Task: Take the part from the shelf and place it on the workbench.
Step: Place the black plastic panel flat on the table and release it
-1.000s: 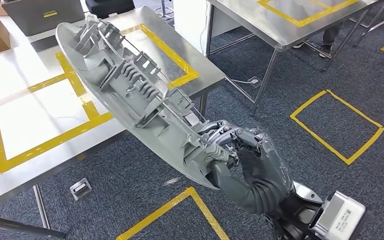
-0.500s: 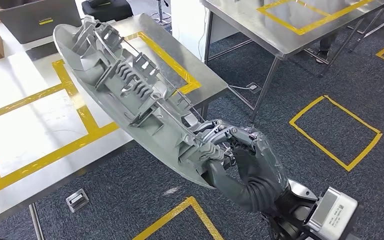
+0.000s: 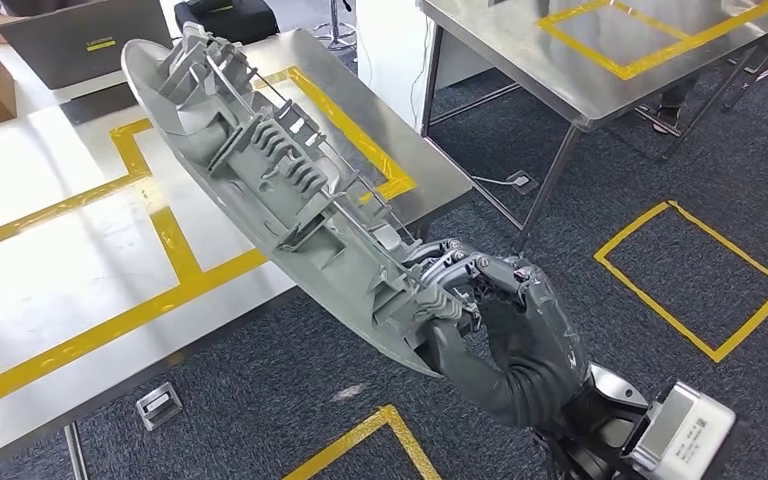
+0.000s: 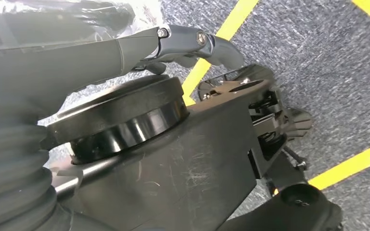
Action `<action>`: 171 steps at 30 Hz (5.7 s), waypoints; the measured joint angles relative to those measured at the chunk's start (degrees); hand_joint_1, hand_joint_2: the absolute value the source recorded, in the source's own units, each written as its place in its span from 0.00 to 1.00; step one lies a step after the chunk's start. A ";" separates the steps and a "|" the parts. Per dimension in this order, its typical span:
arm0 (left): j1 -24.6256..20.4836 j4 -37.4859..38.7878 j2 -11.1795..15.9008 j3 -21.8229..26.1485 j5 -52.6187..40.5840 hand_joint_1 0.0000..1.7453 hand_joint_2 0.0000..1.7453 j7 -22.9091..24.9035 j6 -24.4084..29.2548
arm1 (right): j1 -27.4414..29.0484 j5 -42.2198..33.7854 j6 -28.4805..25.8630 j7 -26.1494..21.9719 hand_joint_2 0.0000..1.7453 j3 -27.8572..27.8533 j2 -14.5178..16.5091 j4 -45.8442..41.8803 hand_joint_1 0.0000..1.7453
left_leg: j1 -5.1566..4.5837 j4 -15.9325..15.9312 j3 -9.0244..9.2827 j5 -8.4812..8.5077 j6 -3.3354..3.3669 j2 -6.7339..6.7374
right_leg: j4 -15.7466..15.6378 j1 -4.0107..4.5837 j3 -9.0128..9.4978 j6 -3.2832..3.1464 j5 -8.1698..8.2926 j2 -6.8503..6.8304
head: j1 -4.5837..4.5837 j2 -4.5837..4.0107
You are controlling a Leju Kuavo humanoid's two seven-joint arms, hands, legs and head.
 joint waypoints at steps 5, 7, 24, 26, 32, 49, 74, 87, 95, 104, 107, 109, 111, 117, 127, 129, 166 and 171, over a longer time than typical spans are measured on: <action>-0.09 0.00 0.11 0.00 0.01 0.00 1.00 0.00 0.03 | 0.08 0.00 -0.16 -0.03 1.00 -0.08 0.03 0.01 1.00 | 0.37 12.74 -6.89 -4.89 -1.12 0.04 | -0.82 -0.33 2.51 -0.68 -1.26 -0.14 | -0.71 0.00; -0.03 0.01 0.19 0.00 0.01 0.00 1.00 0.01 0.05 | 0.18 0.00 -0.15 -0.04 1.00 -0.07 0.03 0.01 1.00 | 0.59 13.43 -8.53 -3.46 -1.47 0.05 | -0.75 -0.40 3.55 -0.52 -2.11 -0.06 | -0.81 0.00; 0.16 0.01 0.48 0.00 -0.29 0.00 1.00 -0.13 0.05 | 0.66 0.09 -0.20 -0.28 1.00 -0.21 0.05 0.14 1.00 | 0.39 -0.40 -1.32 1.18 1.41 -0.04 | 10.42 -0.74 -4.42 2.04 -3.00 -0.03 | 0.11 0.00; 0.08 -0.01 0.43 0.01 -0.51 0.00 1.00 -0.37 0.11 | 0.66 0.15 -0.20 -0.35 1.00 -0.23 0.06 0.16 1.00 | 0.34 -0.45 -0.54 0.45 1.00 -0.11 | 3.72 -0.39 -2.32 1.39 0.30 -0.06 | 0.23 0.00; -0.07 -0.04 0.35 0.00 -0.63 0.00 1.00 -0.48 0.22 | 0.84 0.56 -0.24 -0.56 1.00 -0.33 0.04 0.24 1.00 | 0.19 -0.60 0.24 -0.28 0.43 -0.04 | 0.78 -0.13 -0.86 0.89 0.52 0.12 | 0.01 -0.01; -0.27 -0.11 0.51 -0.01 -0.88 0.00 1.00 -0.50 0.26 | 1.09 1.17 -0.01 -0.63 1.00 -0.60 0.02 0.31 1.00 | 0.81 -5.07 2.63 1.89 0.82 0.25 | 10.46 -1.12 -4.80 2.30 -4.70 0.06 | 0.02 0.00; -0.31 -0.09 0.61 -0.02 -0.91 0.00 1.00 -0.71 0.26 | 1.72 2.14 0.01 -0.56 1.00 -0.72 -0.02 0.35 1.00 | -0.26 -0.49 -2.68 2.19 0.71 0.44 | 0.90 -0.69 1.91 0.78 -2.13 -0.34 | -1.78 0.00; -0.27 -0.14 0.48 0.00 -1.07 0.00 1.00 -0.80 0.48 | 2.00 2.31 -0.04 -0.58 1.00 -0.81 -0.06 0.39 1.00 | 0.18 -1.19 -1.68 2.03 0.47 -0.19 | 3.01 -1.25 -0.08 2.33 -1.10 0.01 | -0.65 0.00; -0.29 -0.15 0.54 0.00 -1.09 0.00 1.00 -0.87 0.49 | 2.02 2.44 -0.19 -0.55 1.00 -1.24 -0.03 0.38 1.00 | 0.48 7.70 -5.58 -3.34 -1.73 -0.11 | 0.16 -1.44 1.39 -0.08 -1.12 -0.38 | -1.36 0.00; -0.28 -0.15 0.55 0.00 -1.09 0.00 1.00 -0.87 0.48 | 2.04 2.50 -0.20 -0.51 1.00 -1.31 -0.05 0.40 1.00 | 0.38 -0.33 -2.72 2.50 -0.85 0.69 | 0.34 -1.12 1.95 1.11 -1.51 -0.83 | -2.02 0.00; -0.22 -0.15 0.56 0.00 -1.10 0.00 1.00 -0.89 0.44 | 2.01 2.51 -0.19 -0.44 1.00 -1.40 -0.07 0.40 1.00 | 0.39 -1.09 -2.59 2.79 0.29 0.47 | 0.57 -1.27 1.66 2.15 -1.75 -0.98 | -1.91 0.00; -0.27 -0.15 0.55 0.00 -1.13 0.00 1.00 -0.96 0.42 | 2.00 2.52 -0.17 -0.39 1.00 -1.45 -0.09 0.40 1.00 | 0.57 -1.46 -2.50 3.11 0.94 0.42 | 4.36 -1.33 0.00 2.54 -4.19 -0.82 | -1.59 0.00; -0.29 -0.15 0.52 0.00 -1.15 0.00 1.00 -1.03 0.40 | 2.02 2.54 -0.17 -0.39 1.00 -1.47 -0.10 0.42 1.00 | 0.41 -1.45 -2.53 3.12 1.23 0.37 | 11.85 -1.32 -3.42 2.71 -7.64 -0.73 | -1.19 0.00; -0.42 -0.16 0.45 0.01 -1.17 0.00 1.00 -1.05 0.39 | 2.03 2.57 -0.12 -0.33 1.00 -1.48 -0.10 0.43 1.00 | 0.02 -1.03 -2.55 2.83 1.05 -0.52 | 4.16 -1.17 0.13 1.80 -2.08 0.19 | -0.77 0.00; -0.49 -0.16 0.50 0.00 -1.24 0.00 1.00 -1.07 0.32 | 1.92 2.88 -0.01 -0.15 1.00 -1.50 -0.10 0.43 1.00 | 0.64 12.26 -8.74 -3.97 -1.88 -0.28 | -0.93 -1.38 2.85 0.06 -1.31 -0.93 | -1.60 0.00; -0.42 -0.15 0.52 -0.01 -1.24 0.00 1.00 -1.07 0.33 | 1.95 2.89 0.03 -0.12 1.00 -1.43 -0.10 0.44 1.00 | 0.91 14.67 -10.09 -3.55 -2.25 -0.22 | -0.80 -1.44 2.88 0.11 -1.46 -1.46 | -1.74 0.00; -0.25 -0.18 0.53 0.00 -1.42 0.00 1.00 -1.07 0.24 | 2.03 3.12 0.02 0.44 1.00 -1.50 -0.21 0.43 1.00 | 0.53 -0.72 -3.67 3.35 -1.02 0.82 | 0.28 -1.01 2.91 1.25 -2.59 -3.21 | -1.83 0.00; 0.06 -0.17 0.52 -0.01 -1.44 0.00 1.00 -1.08 0.26 | 2.06 2.60 -0.01 0.63 1.00 -1.51 -0.21 0.44 1.00 | 0.50 -0.76 -3.77 3.37 -0.67 0.77 | -0.31 -1.01 3.19 1.36 -2.30 -3.18 | -1.58 0.00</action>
